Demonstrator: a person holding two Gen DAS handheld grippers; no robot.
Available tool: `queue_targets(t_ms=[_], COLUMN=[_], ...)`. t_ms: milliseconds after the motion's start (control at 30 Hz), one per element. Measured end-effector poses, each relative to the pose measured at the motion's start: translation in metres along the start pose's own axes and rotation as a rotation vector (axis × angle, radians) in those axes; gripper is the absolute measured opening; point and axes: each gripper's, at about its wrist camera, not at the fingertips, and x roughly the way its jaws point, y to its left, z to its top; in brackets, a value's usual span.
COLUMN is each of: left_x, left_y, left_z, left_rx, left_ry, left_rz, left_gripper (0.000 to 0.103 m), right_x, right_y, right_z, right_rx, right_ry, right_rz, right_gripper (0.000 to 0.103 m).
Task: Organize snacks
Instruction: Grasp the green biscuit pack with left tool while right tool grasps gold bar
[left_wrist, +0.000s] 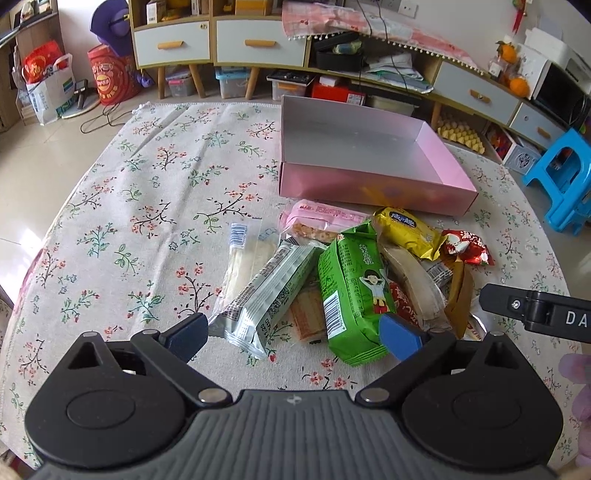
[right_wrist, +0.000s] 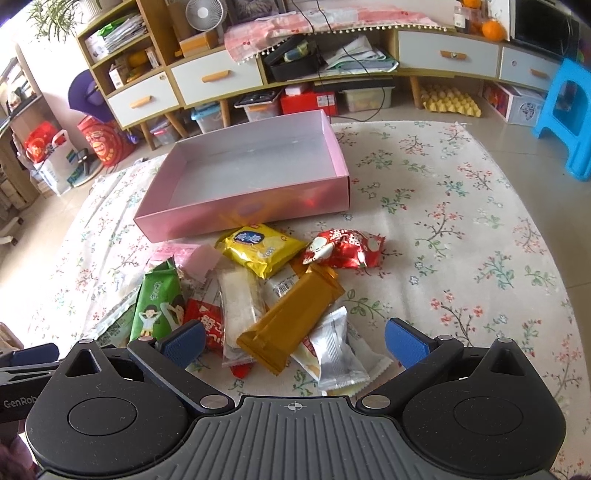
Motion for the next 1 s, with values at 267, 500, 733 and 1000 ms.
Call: queue_targets(t_ms=[267, 500, 733, 1000], left_x=[0.003, 0.012, 0.023, 0.05], left_y=[0.007, 0.02, 0.013, 0.016], left_z=[0.006, 0.018, 0.027, 0.02], left_rx=[-0.051, -0.145, -0.111, -0.228], left_ry=[0.006, 0.047, 0.101, 0.191], left_rz=[-0.057, -0.159, -0.238, -0.355], left_gripper=[0.087, 0.072, 0.052, 0.05], right_x=[0.005, 0.007, 0.032, 0.066], right_y=[-0.001, -0.006, -0.029, -0.063], right_z=[0.008, 0.024, 0.036, 0.019], right_rx=[0.001, 0.1, 0.272, 0.448], right_ry=[-0.005, 0.035, 0.12, 0.229], right_rz=[0.047, 0.191, 0.222, 0.241], right_gripper=[0.103, 0.096, 0.063, 0.039])
